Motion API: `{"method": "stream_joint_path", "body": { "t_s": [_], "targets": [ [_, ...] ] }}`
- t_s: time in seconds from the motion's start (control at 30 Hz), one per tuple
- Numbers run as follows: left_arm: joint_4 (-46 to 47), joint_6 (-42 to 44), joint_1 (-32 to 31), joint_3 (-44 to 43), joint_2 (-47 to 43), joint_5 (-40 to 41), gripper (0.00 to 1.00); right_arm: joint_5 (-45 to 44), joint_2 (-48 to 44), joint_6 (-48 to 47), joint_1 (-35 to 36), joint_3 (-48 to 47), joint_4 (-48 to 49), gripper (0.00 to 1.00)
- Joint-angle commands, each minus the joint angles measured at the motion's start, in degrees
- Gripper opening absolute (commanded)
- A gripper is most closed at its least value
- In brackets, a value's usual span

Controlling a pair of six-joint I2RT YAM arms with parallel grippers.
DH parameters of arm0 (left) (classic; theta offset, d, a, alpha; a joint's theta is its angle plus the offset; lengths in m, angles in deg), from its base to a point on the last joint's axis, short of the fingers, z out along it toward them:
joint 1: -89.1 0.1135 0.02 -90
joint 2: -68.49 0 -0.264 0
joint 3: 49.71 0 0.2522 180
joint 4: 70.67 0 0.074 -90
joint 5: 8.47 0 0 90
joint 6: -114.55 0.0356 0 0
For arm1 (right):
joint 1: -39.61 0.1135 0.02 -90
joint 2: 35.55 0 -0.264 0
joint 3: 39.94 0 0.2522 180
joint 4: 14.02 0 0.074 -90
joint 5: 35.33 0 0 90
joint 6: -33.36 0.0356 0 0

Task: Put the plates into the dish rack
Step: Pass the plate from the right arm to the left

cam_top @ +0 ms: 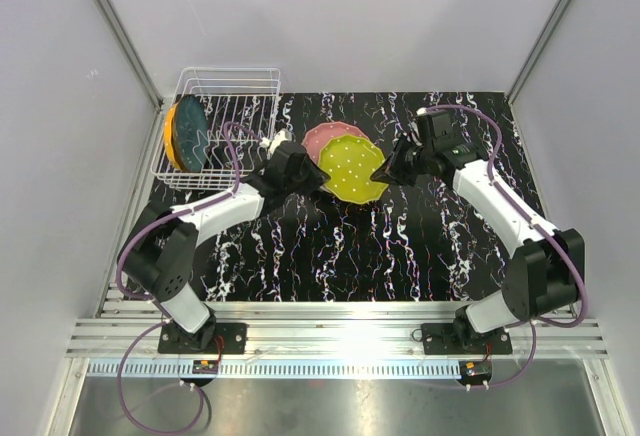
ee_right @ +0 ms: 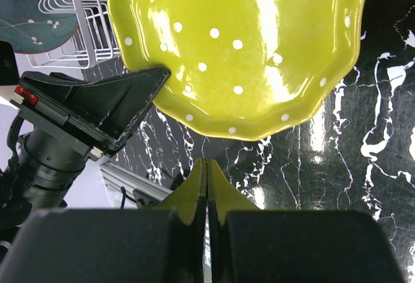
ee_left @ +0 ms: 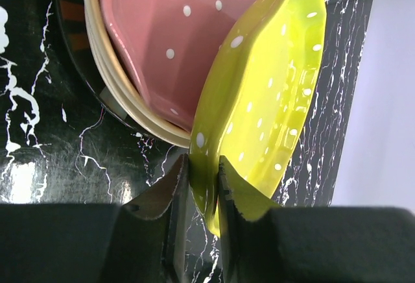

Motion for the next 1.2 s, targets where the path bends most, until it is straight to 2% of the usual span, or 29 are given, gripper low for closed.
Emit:
{"method": "stream_joint_path", "body": {
  "t_s": [0.0, 0.17, 0.4, 0.73, 0.87, 1.17],
  "targets": [
    [6.68, 1.19, 0.09, -4.0, -3.99, 0.3, 0.0, 0.85, -3.18, -0.45, -0.64, 1.28, 1.53, 0.01],
    [7.74, 5.76, 0.09, -5.05, -4.87, -3.91, 0.0, 0.58, -5.11, -0.36, -1.08, 3.82, 2.32, 0.06],
    [6.25, 12.09, 0.09, -7.16, -5.49, -7.44, 0.0, 0.32, -6.52, -0.36, -1.43, 5.24, 2.5, 0.06],
    [4.67, 15.78, 0.09, -8.47, -6.89, -11.48, 0.0, 0.23, -8.1, -0.01, -1.43, 5.59, 2.24, 0.06],
    [0.64, 19.73, 0.09, -10.49, -9.09, -10.43, 0.0, -0.03, -9.68, -0.36, -1.52, 5.24, 1.45, 0.06],
    [-12.1, 30.01, 0.88, -17.51, -14.62, -1.82, 0.0, -0.56, -13.72, -1.85, -1.6, 5.59, 1.18, 0.08]
  ]
}}
